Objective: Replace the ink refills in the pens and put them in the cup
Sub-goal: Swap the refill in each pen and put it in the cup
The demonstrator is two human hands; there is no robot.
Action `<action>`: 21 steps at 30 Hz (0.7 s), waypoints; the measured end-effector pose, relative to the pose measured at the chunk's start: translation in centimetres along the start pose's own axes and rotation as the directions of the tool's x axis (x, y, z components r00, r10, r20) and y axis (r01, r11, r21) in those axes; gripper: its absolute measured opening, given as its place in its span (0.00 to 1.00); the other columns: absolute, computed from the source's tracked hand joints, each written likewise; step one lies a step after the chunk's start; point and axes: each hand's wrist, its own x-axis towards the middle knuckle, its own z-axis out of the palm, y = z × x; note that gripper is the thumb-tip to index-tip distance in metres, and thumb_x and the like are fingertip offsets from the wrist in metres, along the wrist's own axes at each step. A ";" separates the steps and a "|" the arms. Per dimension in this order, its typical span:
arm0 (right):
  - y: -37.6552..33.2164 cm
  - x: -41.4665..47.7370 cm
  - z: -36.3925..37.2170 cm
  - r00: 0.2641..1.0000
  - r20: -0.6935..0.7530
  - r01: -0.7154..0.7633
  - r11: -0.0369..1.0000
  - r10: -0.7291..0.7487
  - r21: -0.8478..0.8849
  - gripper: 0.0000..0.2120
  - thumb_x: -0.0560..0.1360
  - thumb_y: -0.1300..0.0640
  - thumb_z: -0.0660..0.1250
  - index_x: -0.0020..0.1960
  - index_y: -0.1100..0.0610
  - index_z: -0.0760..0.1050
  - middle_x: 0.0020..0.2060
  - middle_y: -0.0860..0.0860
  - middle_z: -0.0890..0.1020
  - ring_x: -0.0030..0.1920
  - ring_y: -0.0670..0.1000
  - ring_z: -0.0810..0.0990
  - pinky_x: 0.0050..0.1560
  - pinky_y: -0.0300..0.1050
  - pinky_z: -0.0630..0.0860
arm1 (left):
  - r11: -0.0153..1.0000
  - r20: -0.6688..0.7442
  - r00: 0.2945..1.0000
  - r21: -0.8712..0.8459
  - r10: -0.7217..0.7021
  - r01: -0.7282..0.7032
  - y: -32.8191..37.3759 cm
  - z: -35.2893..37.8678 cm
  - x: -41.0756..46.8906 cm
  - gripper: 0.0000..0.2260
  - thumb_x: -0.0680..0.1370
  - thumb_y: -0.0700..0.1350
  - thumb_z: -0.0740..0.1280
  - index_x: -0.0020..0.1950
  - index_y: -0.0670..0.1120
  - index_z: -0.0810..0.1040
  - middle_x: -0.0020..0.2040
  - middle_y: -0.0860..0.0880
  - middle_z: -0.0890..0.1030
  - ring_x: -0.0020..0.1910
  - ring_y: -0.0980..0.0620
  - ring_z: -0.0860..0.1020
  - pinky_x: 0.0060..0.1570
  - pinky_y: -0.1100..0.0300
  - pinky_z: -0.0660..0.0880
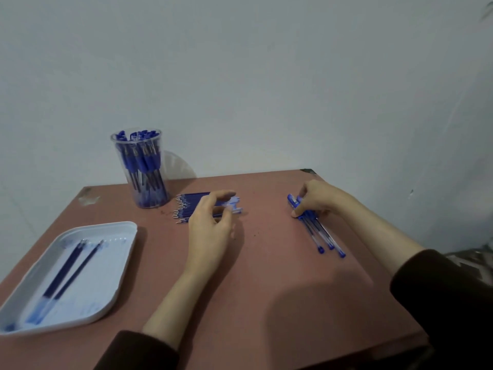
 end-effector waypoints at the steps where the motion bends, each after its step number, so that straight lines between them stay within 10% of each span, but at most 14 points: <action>1: 0.0 0.1 0.0 1.000 0.002 -0.004 1.000 0.004 0.009 0.25 0.67 0.57 0.77 0.59 0.67 0.75 0.45 0.59 0.79 0.38 0.55 0.77 0.36 0.44 0.75 | 1.000 0.004 1.000 -0.004 0.001 -0.001 0.1 -0.1 0.0 0.14 0.76 0.32 0.62 0.50 0.51 0.78 0.51 0.48 0.80 0.32 0.61 0.76 0.33 0.73 0.71; 12: 0.6 0.4 -0.7 1.000 0.005 0.002 0.993 -0.002 0.120 0.17 0.66 0.63 0.77 0.40 0.60 0.68 0.32 0.57 0.76 0.27 0.53 0.75 0.26 0.43 0.75 | 1.000 0.012 1.000 0.022 -0.004 0.003 -0.1 -0.1 0.1 0.16 0.77 0.32 0.62 0.49 0.53 0.79 0.53 0.50 0.81 0.38 0.63 0.77 0.34 0.74 0.70; 21: -2.5 -0.7 -0.9 0.949 -0.229 0.258 0.953 -0.218 0.159 0.10 0.74 0.61 0.67 0.54 0.59 0.80 0.34 0.51 0.80 0.31 0.47 0.76 0.36 0.40 0.74 | 1.000 0.008 1.000 0.020 -0.012 0.012 -0.2 -1.0 0.5 0.14 0.76 0.32 0.62 0.50 0.51 0.79 0.50 0.51 0.82 0.41 0.62 0.78 0.38 0.70 0.75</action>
